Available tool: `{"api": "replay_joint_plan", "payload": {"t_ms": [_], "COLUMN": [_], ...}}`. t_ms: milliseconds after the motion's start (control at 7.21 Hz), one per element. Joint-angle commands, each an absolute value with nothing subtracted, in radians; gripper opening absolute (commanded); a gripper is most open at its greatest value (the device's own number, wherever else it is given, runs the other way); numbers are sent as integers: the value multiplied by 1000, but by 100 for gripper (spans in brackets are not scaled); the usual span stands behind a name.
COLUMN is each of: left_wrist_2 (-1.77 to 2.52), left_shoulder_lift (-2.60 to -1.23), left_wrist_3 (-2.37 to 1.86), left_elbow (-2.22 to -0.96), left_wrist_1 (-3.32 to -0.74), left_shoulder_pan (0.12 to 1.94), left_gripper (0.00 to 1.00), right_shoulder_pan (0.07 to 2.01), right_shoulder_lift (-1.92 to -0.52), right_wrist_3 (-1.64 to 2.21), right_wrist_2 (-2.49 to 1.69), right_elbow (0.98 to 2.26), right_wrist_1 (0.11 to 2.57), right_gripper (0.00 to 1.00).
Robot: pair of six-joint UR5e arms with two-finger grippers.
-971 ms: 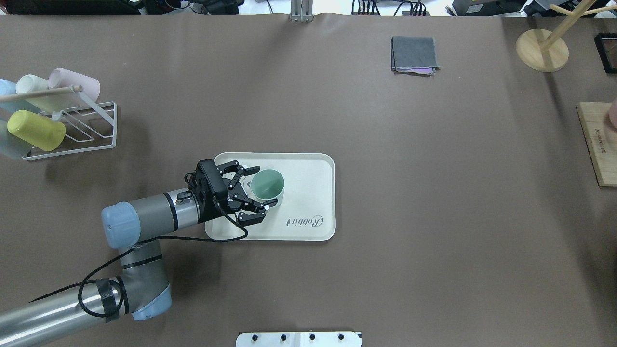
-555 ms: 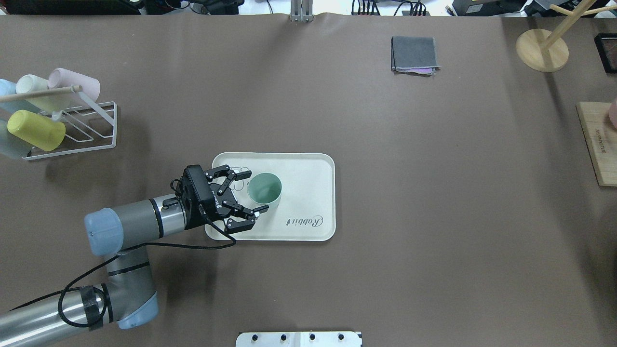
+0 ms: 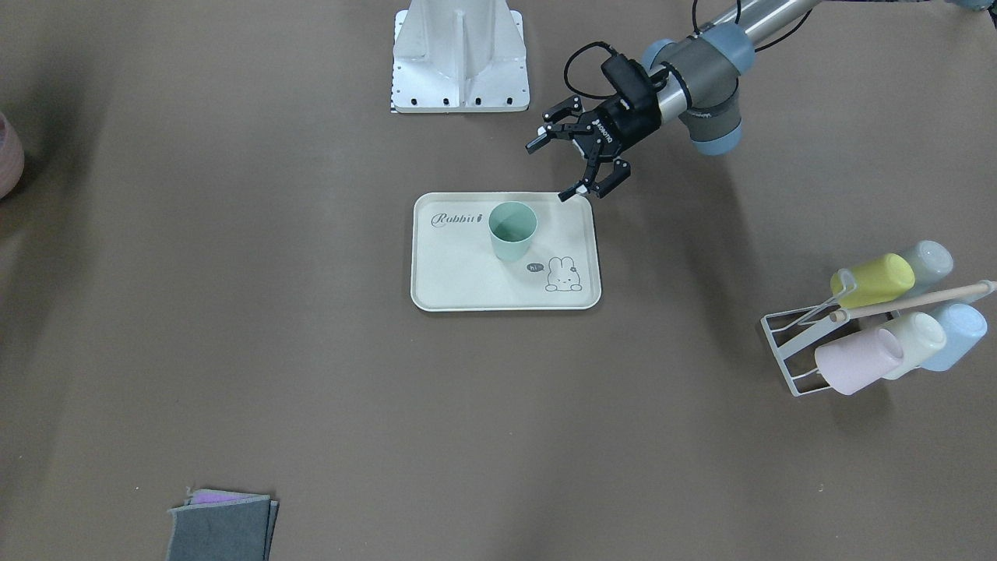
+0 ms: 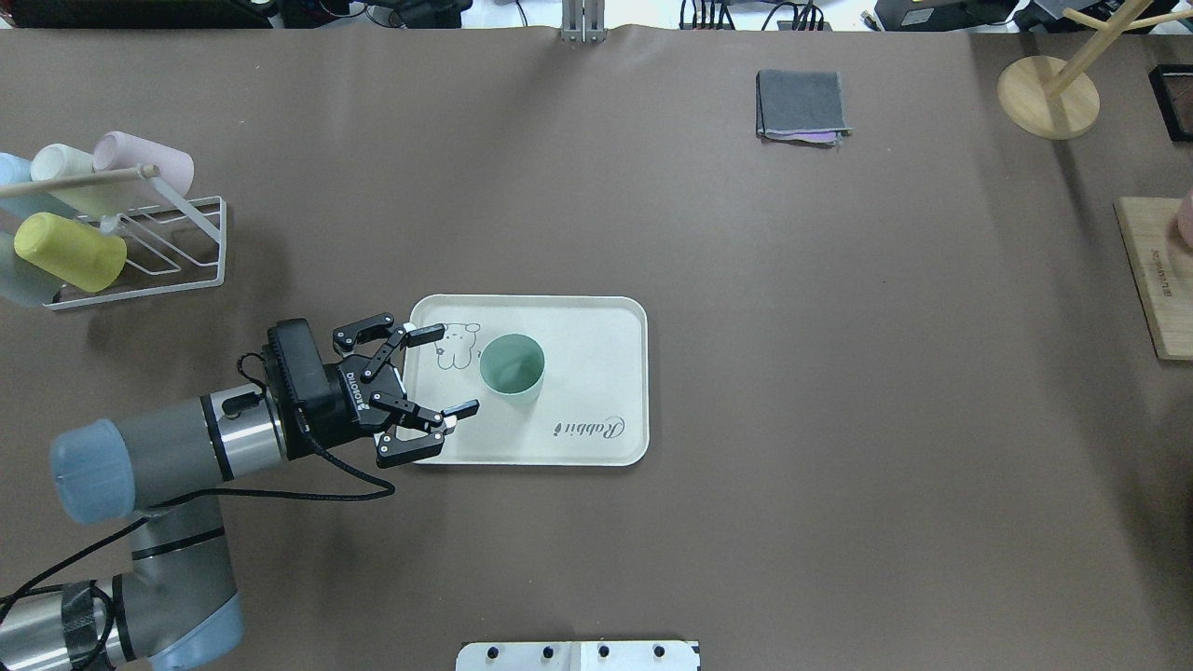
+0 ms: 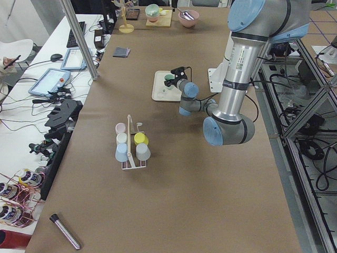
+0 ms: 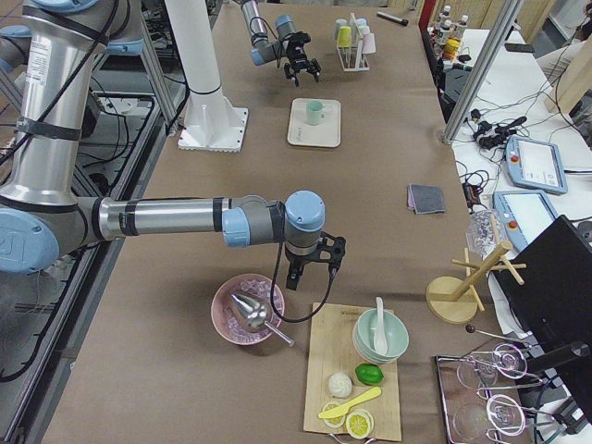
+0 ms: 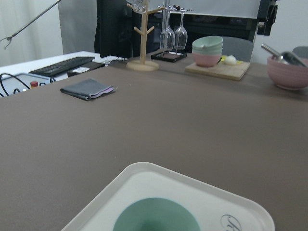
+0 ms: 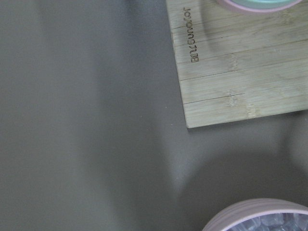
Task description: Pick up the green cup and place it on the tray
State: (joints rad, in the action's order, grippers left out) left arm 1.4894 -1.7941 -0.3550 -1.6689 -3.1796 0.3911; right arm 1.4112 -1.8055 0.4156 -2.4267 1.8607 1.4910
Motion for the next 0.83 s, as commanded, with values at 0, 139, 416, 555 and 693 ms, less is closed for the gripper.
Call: {"api": "replay_joint_plan", "payload": {"t_ms": [0,139,416,555,693], "left_wrist_2": [1480,1482,1558,1565,1568], "left_shoulder_lift": [-1766,-1817,-1992,-2005,-2000], "left_wrist_3": [-356,-356,-357,-359,-362], "left_elbow": [-1787,-1810,-1803,-1802,-1764], "left_wrist_1": [-2945,-2777,-2331,-2125,-2015], "left_shoulder_pan": [510,603,751,850,944], "left_gripper": [98,98,98,98,98], "right_shoulder_pan": [1411,1411,1411,1411,1411], "right_shoulder_lift": [-1805,-1805,-1805,-1804,-1804], "right_wrist_3": [416,416,416,416,416], "right_wrist_2": [-2427,-2427,-2425,-2427,-2428], "right_elbow": [1859,1859,1858,1853,1852], "right_wrist_1": [1491,1491,1491,1491,1491], "right_gripper": [100,100,100,100,100]}}
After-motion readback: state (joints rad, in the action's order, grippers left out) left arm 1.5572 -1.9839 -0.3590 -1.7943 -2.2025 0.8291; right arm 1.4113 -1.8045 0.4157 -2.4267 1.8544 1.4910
